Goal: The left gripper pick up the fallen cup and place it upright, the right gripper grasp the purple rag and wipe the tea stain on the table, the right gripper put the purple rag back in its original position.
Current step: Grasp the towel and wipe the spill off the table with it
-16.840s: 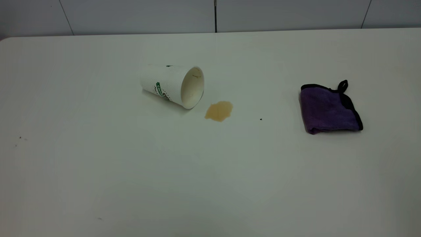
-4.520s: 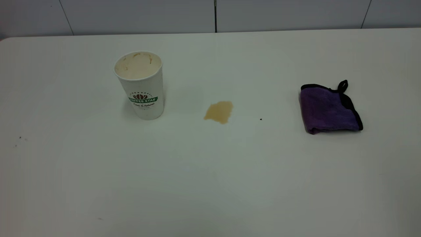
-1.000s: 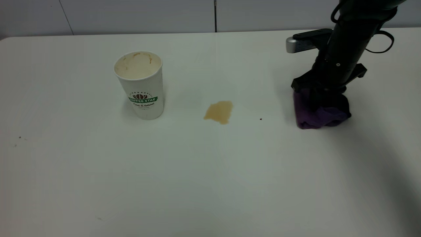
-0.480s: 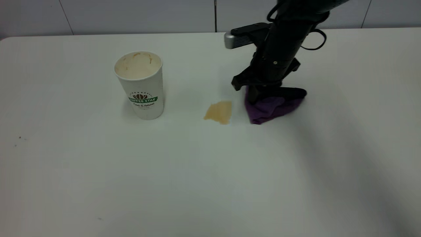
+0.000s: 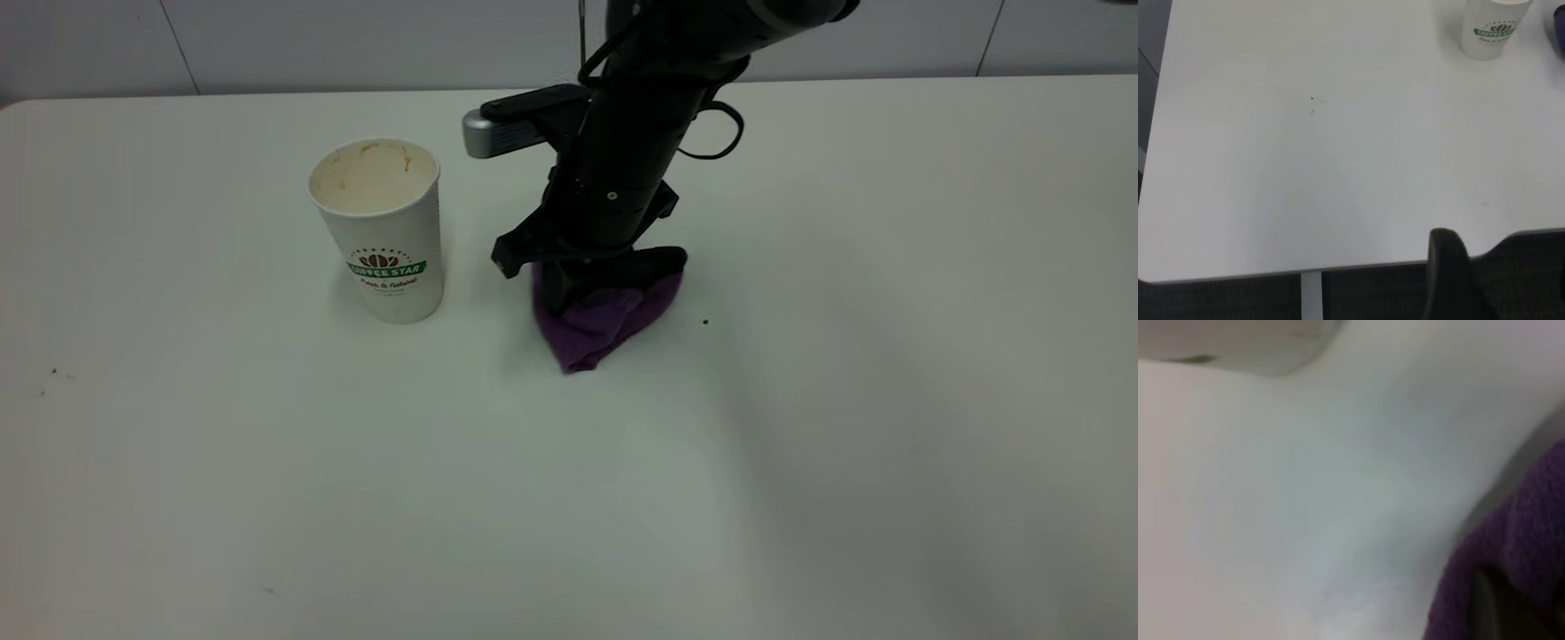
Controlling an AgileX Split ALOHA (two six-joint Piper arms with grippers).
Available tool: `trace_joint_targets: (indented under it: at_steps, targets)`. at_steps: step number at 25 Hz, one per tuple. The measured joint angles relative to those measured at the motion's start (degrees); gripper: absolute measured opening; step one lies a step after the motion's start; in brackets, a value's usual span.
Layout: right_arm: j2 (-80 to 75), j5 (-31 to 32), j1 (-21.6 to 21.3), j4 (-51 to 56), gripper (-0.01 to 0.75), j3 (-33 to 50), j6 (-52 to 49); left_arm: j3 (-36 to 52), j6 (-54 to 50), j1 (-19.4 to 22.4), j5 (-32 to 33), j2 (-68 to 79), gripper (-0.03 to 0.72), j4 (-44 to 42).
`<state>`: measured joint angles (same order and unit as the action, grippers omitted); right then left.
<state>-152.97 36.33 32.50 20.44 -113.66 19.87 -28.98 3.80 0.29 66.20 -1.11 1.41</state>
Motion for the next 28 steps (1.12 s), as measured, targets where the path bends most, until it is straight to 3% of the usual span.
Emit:
trace_joint_targets:
  at_steps: [6, 12, 20, 28]
  targets:
    - [0.00, 6.95, 3.95, 0.82, 0.048, -0.11, 4.26, 0.00, 0.00, 0.00, -0.05, 0.00, 0.432, 0.00]
    - [0.00, 4.87, 4.42, -1.20, 0.048, -0.11, 4.63, 0.00, 0.05, 0.00, -0.05, 0.00, 0.432, 0.00]
    - [-0.58, 2.22, 0.55, -16.08, 0.048, -0.21, -5.84, 0.00, 0.05, 0.00, -0.05, 0.00, 0.432, 0.00]
    - [-1.00, 7.77, -6.99, -22.02, 0.048, -0.78, -10.44, 0.00, 0.05, 0.00, -0.05, 0.00, 0.432, 0.00]
